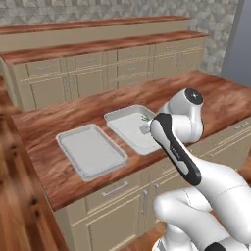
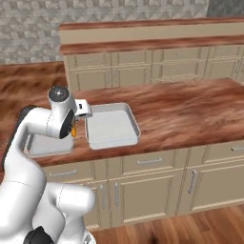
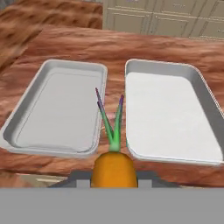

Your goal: Place one carrot and one chicken drumstick in each tupperware on the nearby counter, to pack two identical lunches.

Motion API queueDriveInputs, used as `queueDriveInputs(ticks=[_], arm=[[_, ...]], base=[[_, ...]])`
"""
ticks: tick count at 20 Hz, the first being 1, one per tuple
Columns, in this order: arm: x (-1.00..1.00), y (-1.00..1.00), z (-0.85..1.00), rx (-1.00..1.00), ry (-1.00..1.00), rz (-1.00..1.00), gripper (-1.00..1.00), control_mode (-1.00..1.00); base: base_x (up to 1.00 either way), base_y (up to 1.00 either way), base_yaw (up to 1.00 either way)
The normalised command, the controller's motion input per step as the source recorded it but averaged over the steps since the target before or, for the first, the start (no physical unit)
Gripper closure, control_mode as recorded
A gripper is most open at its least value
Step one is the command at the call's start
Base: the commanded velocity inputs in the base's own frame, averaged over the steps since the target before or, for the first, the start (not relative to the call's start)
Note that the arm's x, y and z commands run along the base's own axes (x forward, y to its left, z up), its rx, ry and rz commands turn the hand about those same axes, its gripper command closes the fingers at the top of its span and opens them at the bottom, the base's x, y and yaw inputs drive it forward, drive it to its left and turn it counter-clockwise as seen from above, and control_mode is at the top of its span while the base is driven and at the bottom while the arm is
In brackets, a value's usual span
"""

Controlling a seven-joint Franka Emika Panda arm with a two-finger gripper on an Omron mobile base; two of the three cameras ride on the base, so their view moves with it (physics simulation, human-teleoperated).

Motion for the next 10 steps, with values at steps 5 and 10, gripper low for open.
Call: queueDriveInputs(ticks=[5,10], arm=[[0.0,0.0,0.0,0.0,0.0,0.0,1.0,1.0],[0.0,0.0,0.0,0.0,0.0,0.0,1.0,1.0]], base=[[0.31,1.0,0.03],[0.11,0.82,0.06]])
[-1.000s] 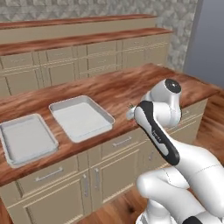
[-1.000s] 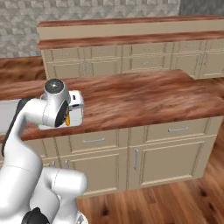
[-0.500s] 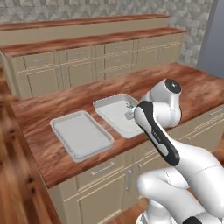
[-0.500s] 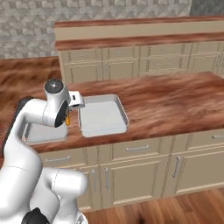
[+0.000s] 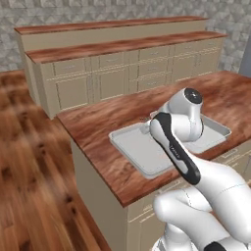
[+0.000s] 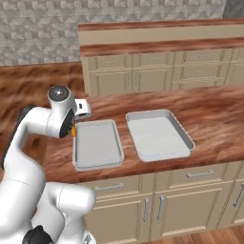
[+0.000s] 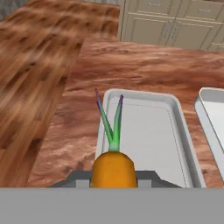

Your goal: Place one carrot and one chicken drumstick in each tupperware on the nearby counter, to pack two identical lunches.

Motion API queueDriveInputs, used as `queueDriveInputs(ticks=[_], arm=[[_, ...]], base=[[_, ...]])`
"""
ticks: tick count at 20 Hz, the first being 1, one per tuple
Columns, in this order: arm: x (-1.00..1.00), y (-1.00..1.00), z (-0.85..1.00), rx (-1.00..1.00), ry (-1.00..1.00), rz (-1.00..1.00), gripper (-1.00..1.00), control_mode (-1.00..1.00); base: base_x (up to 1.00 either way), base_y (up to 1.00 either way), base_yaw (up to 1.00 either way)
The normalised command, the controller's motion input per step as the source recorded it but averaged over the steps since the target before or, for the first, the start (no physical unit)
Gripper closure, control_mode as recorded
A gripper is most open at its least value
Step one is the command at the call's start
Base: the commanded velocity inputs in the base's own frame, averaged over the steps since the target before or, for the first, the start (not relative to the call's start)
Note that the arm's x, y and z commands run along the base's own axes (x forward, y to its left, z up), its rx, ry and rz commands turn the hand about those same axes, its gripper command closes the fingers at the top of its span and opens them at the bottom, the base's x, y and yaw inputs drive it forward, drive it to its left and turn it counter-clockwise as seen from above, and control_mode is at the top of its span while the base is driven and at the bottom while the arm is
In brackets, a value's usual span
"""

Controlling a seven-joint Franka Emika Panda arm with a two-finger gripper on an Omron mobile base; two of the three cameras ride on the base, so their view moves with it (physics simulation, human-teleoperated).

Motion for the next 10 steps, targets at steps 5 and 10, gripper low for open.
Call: queueDriveInputs(ticks=[5,10], arm=[[0.15,0.0,-0.29,0.0,0.0,0.02,1.0,-1.0],[0.55,-0.23,-0.66,0.0,0.0,0.02,1.0,-1.0]], base=[[0.18,0.22,0.03],[0.0,0.0,0.0]])
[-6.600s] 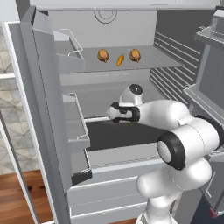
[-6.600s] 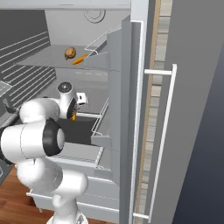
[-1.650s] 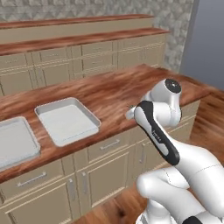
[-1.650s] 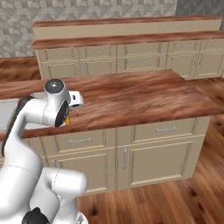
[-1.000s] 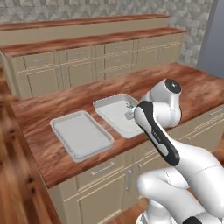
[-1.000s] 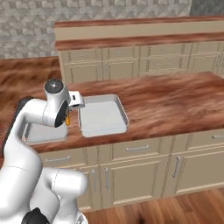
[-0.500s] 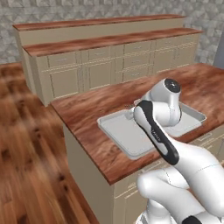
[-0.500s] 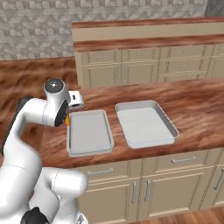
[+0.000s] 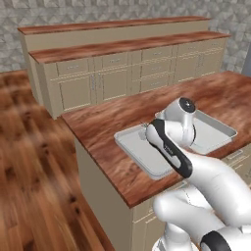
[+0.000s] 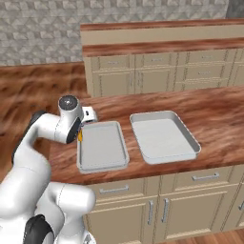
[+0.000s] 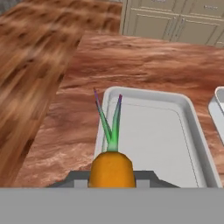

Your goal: Place one carrot and one chicken drumstick in each tupperware on the nearby counter, to pack two identical lunches.

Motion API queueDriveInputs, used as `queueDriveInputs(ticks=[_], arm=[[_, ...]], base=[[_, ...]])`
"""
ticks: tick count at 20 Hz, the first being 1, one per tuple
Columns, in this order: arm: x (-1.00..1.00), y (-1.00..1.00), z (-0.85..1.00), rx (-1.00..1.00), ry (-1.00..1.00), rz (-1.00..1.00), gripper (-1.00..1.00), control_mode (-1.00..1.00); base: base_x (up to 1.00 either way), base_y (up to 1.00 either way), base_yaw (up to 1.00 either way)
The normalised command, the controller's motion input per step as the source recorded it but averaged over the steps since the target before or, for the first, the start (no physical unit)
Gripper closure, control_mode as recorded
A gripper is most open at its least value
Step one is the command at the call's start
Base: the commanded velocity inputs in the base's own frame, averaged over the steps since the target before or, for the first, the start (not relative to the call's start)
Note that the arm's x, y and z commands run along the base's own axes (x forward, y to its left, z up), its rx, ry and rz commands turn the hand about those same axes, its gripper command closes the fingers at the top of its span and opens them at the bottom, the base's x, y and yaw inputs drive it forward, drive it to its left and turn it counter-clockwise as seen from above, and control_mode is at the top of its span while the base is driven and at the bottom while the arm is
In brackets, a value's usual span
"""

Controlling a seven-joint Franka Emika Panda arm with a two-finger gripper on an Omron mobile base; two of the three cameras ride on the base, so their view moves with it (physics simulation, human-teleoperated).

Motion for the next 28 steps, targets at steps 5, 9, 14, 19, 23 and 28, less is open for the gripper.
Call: queueDriveInputs(ticks=[5,9,14,19,23,28], arm=[[0.64,-0.28,-0.6,0.0,0.0,0.03,1.0,-1.0],[0.68,-0.05,-0.49,0.0,0.0,0.0,1.0,-1.0],[0.56,0.0,-0.41,0.0,0.02,0.0,1.0,-1.0],[0.3,0.0,-0.4,0.0,0.09,0.0,1.0,-1.0],[0.37,0.0,-0.38,0.0,0.08,0.0,1.0,-1.0],[0.53,0.0,-0.19,0.0,0.02,0.0,-1.0,-1.0]], base=[[0.0,0.0,0.0],[0.0,0.0,0.0],[0.0,0.0,0.0],[0.0,0.0,0.0],[0.0,0.0,0.0],[0.0,0.0,0.0]])
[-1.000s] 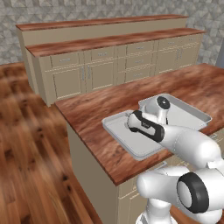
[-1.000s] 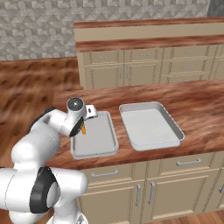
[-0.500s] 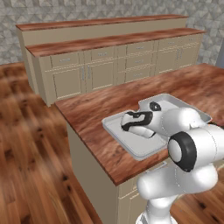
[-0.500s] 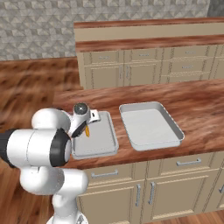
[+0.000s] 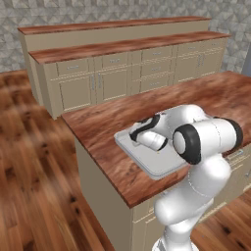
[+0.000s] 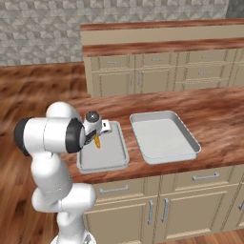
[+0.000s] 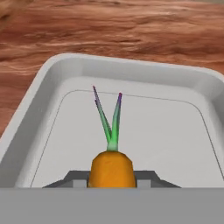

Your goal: Place one carrot and one chicken drumstick in each tupperware on the nearby counter, to pack two identical lunches.

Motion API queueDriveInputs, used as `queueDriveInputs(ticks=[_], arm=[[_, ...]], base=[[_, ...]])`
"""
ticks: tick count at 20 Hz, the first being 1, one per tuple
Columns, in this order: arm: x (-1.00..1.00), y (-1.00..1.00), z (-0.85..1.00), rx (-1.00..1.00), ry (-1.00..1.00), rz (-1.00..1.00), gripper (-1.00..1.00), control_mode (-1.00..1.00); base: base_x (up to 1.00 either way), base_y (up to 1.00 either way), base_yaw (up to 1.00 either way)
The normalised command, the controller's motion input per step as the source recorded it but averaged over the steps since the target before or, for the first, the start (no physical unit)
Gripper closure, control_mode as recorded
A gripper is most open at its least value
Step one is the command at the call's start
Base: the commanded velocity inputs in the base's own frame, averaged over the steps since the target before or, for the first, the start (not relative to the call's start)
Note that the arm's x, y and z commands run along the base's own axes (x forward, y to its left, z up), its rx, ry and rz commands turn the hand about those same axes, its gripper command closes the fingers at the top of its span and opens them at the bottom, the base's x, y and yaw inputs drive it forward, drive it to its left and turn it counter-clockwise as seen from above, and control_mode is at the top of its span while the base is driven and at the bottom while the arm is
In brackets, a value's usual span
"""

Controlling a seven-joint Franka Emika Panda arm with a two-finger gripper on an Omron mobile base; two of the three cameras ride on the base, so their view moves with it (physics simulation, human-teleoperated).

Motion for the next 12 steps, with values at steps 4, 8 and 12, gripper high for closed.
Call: queueDriveInputs(ticks=[4,8,12], arm=[[0.56,0.0,-0.29,0.0,0.0,0.0,-1.0,-1.0],[0.54,0.0,-0.48,-0.01,0.0,0.0,-1.0,-1.0],[-0.66,-0.04,0.25,0.0,0.02,0.0,-1.0,-1.0]], base=[[0.0,0.0,0.0],[0.0,0.0,0.0],[0.0,0.0,0.0]])
